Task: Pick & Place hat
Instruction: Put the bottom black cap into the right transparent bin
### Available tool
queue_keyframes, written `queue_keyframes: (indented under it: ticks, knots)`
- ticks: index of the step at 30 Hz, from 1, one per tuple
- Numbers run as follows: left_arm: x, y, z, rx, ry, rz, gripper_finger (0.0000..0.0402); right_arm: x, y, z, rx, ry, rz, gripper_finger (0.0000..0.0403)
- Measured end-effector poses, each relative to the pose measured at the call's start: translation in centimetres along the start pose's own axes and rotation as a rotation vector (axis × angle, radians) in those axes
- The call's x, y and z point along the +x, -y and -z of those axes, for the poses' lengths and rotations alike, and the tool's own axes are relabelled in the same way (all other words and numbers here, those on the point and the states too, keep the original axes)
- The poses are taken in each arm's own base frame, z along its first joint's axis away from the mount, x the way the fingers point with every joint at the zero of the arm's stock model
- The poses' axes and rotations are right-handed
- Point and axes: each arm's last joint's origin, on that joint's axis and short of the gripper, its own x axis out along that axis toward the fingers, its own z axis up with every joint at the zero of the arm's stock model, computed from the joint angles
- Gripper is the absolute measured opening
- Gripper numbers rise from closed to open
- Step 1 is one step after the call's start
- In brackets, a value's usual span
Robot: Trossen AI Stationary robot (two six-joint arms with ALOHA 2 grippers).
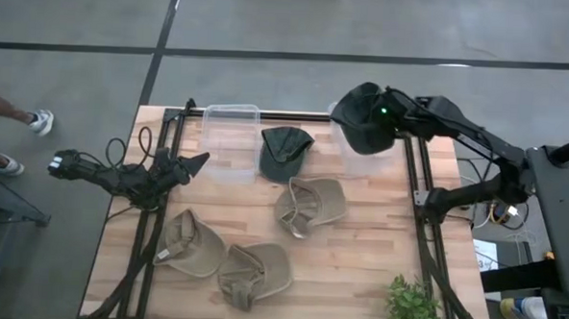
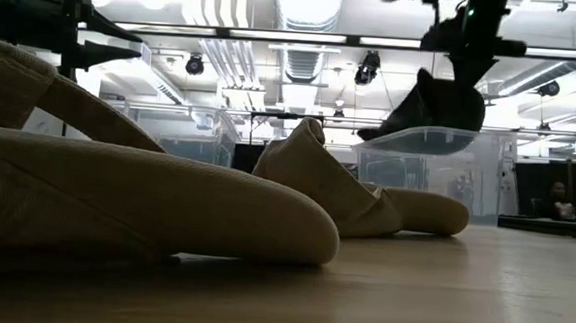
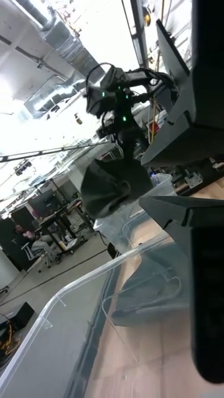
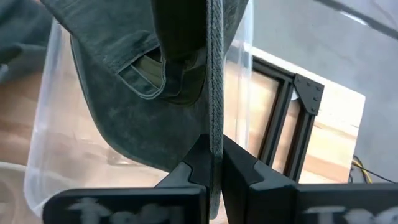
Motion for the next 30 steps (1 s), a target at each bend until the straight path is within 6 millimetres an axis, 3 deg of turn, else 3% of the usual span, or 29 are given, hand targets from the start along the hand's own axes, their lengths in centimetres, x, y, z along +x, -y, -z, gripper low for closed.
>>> queue_keyframes:
  ticks: [16,26,30]
  knots:
    - [0.0,0.0,0.0,-0.003,0.0,0.0,0.008,4.9,-2.8,-1.5,-0.077,-0.167,0.034,0.0013]
    - [0.0,0.0,0.0,-0.006,0.0,0.001,0.008,5.5,-3.2,-1.6,-0.084,-0.191,0.023,0.0017]
    - [0.0,0.0,0.0,-0.007,0.0,0.001,0.008,5.4,-3.3,-1.5,-0.085,-0.205,-0.003,0.0053]
